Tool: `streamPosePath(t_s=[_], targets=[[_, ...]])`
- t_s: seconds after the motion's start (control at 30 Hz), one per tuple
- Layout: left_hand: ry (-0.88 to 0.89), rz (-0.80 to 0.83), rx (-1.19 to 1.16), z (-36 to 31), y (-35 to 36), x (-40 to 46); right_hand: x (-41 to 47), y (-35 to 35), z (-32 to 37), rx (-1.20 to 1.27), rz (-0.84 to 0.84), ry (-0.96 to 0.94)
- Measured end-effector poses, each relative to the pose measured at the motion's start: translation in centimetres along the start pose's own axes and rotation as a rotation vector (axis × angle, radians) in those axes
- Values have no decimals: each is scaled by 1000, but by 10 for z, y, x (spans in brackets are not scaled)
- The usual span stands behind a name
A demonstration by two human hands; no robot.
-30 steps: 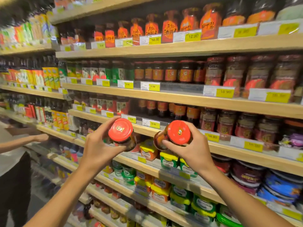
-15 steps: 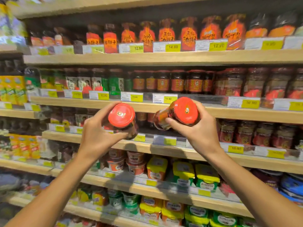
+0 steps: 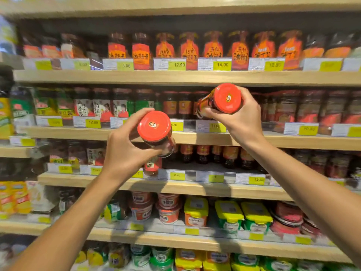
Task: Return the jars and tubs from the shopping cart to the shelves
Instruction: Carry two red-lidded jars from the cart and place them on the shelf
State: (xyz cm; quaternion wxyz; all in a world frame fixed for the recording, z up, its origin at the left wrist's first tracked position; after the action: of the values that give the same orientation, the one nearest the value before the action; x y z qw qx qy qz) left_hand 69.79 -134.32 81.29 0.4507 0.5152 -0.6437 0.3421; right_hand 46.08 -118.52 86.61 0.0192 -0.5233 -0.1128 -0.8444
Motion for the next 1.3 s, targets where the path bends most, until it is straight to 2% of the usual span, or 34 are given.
streamPosePath(t_s=[0.23,0.5,0.97,1.13,1.3], targets=[[46,-1,-3,7,-6,11,4,31,-20,-65,6,8],[87,-9,-12,12,-10,30,20,50,-43,-258,50,25],[84,-97,-45,26,8,73,40,82,-61,-575,208,160],[37,-136,-29,41,17,90,45,98,-65,-695,297,126],[-2,-164,-42,52,27,94,50,100,-70,-718,230,107]])
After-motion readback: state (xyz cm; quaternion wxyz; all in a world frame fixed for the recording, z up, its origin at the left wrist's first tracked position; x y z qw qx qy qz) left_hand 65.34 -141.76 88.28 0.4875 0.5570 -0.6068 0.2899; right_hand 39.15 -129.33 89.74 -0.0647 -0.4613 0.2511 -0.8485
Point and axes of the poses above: each hand's wrist, its own x-axis towards the middle knuckle, its own y-axis out of the palm, z = x × y, the point moved 8 cm from there along x, towards the middle knuckle, and after that the axes turned 15 degrees about -z, right-handed, at the moved point
